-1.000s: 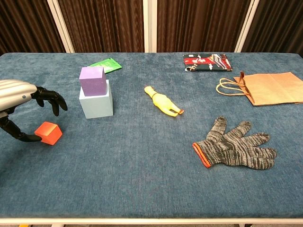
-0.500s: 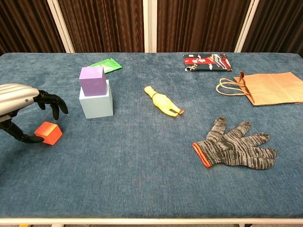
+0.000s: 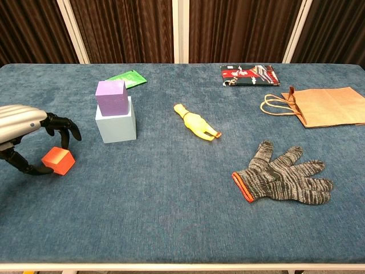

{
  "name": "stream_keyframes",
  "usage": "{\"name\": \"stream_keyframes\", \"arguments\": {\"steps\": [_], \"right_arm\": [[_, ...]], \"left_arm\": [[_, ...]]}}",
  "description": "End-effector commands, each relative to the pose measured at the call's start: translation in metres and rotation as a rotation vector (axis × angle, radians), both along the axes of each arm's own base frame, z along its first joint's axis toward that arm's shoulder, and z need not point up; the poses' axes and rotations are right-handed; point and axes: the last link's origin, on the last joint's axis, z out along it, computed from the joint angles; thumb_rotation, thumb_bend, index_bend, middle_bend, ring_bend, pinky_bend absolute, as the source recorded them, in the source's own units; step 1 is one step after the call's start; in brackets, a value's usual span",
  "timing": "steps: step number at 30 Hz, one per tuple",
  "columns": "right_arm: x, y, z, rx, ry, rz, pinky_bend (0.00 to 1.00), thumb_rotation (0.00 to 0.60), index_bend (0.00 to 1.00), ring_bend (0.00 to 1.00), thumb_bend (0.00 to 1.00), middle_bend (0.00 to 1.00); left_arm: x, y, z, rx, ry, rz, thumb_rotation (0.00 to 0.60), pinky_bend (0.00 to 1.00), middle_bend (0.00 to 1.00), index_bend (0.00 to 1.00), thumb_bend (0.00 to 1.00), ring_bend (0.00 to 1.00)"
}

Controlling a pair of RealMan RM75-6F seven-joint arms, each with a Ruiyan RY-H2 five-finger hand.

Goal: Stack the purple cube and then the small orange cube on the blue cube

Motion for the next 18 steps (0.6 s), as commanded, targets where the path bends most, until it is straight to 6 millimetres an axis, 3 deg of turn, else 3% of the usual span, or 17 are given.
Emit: {"name": "stream_keyframes", "arguments": {"steps": [1, 18], "right_arm": [[0.0000, 0.0000, 0.0002, -0.001, 0.000, 0.000, 0.00, 0.600, 0.00, 0.00, 0.12, 0.10], [0.0005, -0.0006, -0.0001, -0.002, 0.001, -0.001, 0.00, 0.600, 0.00, 0.00, 0.12, 0.10]], "left_arm": [[-0.0009, -0.0005, -0.0012, -0.004, 0.001, 0.002, 0.600, 0.34, 0.54, 0.37, 0.27, 0.30], [-0.0035, 0.0008, 0.0021, 0.022, -0.013, 0.015, 0.600, 0.36, 0.61, 0.41, 0.31, 0.33]]}}
